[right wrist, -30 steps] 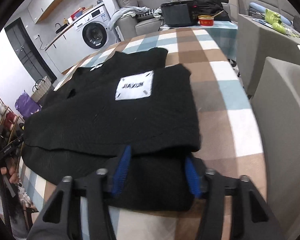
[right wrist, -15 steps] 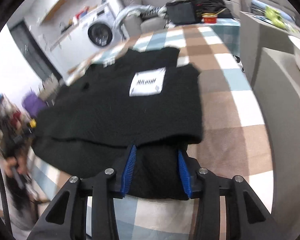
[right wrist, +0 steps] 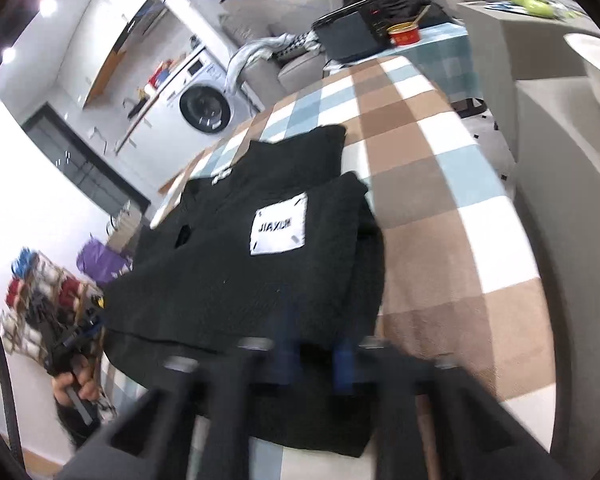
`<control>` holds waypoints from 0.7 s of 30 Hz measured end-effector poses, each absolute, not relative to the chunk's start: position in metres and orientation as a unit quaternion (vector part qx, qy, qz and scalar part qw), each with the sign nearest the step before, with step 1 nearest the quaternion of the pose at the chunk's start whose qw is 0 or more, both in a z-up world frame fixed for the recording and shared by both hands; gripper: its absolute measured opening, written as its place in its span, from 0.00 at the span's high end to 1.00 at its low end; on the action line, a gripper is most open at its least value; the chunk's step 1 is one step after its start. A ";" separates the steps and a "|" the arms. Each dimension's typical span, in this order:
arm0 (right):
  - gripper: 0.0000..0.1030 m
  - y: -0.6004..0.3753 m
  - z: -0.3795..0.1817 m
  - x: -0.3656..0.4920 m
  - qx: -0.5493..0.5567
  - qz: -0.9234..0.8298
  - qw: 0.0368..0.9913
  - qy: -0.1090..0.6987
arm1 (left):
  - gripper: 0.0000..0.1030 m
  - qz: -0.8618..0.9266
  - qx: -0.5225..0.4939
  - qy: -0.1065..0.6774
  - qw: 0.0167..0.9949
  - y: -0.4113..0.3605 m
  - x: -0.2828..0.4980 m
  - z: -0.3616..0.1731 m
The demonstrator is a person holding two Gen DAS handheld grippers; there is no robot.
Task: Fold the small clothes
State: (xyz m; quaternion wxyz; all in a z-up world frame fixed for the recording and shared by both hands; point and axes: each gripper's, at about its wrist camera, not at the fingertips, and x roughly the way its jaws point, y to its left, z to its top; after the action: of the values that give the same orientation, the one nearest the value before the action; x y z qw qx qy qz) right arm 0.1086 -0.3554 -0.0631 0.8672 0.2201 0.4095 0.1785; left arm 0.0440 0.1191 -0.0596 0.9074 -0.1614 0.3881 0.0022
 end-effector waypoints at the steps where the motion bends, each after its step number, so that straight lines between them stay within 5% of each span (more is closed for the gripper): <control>1: 0.92 -0.352 -0.058 0.108 0.212 0.180 0.871 0.404 | 0.41 0.001 -0.162 0.388 0.907 0.119 0.043 -0.059; 12: 0.92 -0.355 -0.033 0.092 0.234 0.222 0.879 0.350 | 0.44 0.003 -0.163 0.400 0.902 0.119 0.047 -0.068; 16: 0.92 -0.351 -0.037 0.093 0.229 0.220 0.880 0.354 | 0.86 0.008 -0.156 0.392 0.907 0.120 0.052 -0.066; 21: 0.92 -0.355 -0.035 0.092 0.233 0.214 0.883 0.348 | 0.97 -0.005 -0.173 0.362 0.916 0.124 0.049 -0.052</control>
State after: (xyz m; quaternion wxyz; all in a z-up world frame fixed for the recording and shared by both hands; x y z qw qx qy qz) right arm 0.0915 -0.3555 -0.0349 0.8827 0.2332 0.3476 0.2137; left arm 0.0491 0.1241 -0.0524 0.9162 -0.1726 0.3616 -0.0055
